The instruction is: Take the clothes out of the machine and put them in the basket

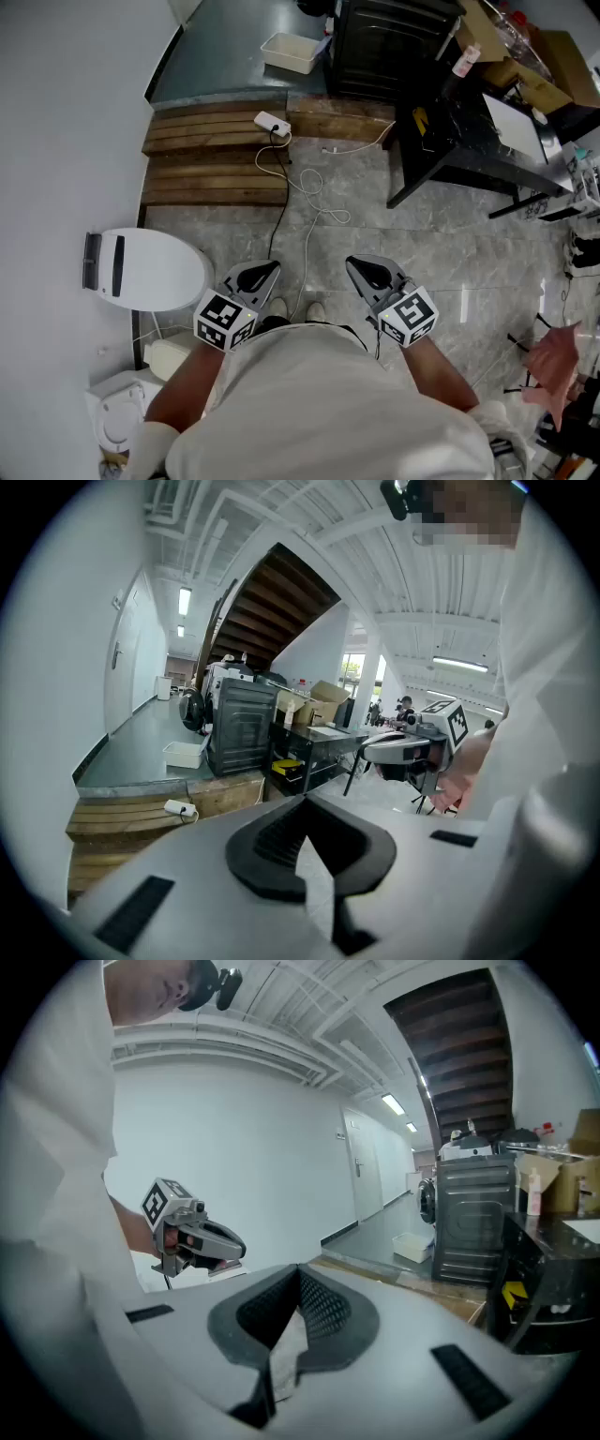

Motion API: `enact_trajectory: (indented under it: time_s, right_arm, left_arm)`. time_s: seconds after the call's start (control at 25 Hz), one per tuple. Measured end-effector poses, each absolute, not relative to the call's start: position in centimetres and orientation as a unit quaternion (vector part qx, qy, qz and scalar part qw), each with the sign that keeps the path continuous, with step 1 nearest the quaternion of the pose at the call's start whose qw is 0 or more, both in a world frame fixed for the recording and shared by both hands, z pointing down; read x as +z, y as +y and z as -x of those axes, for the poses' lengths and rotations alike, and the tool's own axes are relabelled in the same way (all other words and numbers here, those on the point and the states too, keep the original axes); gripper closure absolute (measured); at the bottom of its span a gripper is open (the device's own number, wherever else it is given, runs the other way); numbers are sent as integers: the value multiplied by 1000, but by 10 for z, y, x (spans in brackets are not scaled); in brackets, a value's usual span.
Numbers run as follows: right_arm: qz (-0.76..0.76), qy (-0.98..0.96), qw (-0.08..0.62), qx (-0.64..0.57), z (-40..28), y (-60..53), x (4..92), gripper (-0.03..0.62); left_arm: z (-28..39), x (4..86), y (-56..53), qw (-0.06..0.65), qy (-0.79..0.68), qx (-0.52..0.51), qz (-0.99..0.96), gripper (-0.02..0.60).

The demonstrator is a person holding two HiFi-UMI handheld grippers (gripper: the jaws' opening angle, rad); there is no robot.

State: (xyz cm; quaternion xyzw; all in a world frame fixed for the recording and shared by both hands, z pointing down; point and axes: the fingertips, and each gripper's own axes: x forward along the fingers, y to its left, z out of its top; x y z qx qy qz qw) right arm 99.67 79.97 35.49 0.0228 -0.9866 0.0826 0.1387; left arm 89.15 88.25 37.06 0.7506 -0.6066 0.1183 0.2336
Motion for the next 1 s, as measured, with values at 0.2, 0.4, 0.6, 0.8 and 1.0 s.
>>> enact_trajectory:
  time_s: [0.2,0.4,0.6,0.8,1.0]
  right_arm:
    - [-17,-988,129,81,-1031,779,365,592]
    - [-26,-992,76,98,-1030,760,358,460]
    - [-60,-990,72,104,-1008,737,361,407]
    - [-83,-987,96,96,-977,716,373,372]
    - [-86,-985,123,82,-912,709,382,373]
  left_arm:
    - [-929,367,867,222,-613,128,-747,583]
    - [-952,368,881,228,-619,136,-740,583]
    - [-940,369,888,231,-632,130,-728,583]
    - [-908,372,878,233,-636,103,-728,583]
    - [-839,374,866,231,-637,67,-732,583]
